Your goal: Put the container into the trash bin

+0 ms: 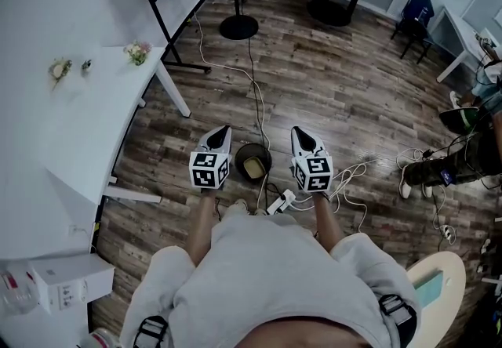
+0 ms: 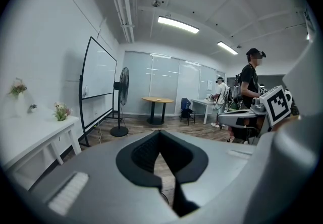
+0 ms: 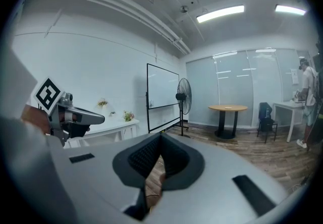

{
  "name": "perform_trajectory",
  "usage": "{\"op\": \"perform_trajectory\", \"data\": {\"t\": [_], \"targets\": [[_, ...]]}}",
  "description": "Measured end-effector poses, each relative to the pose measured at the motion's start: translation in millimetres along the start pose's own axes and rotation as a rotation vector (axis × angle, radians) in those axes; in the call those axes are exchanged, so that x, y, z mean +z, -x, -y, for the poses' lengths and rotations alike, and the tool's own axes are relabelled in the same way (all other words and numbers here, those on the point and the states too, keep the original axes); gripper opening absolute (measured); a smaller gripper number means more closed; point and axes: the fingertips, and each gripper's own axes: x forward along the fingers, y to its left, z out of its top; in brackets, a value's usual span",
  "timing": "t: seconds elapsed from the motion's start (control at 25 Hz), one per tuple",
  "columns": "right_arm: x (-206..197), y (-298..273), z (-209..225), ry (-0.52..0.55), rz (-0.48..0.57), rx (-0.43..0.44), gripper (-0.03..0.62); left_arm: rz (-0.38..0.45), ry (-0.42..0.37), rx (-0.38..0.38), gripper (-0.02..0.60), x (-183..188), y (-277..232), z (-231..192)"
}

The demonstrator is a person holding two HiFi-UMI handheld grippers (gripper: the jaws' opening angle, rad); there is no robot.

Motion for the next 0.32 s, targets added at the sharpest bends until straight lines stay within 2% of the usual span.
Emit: {"op": "perform_trajectory", "data": {"t": [0.32], "targets": [[-1.1,-2.7,-2.0,0.000,-0.006,0.006,0.014,0.000,-0.007,-0.006,0.011,1.4,-0.6,0.4]]}}
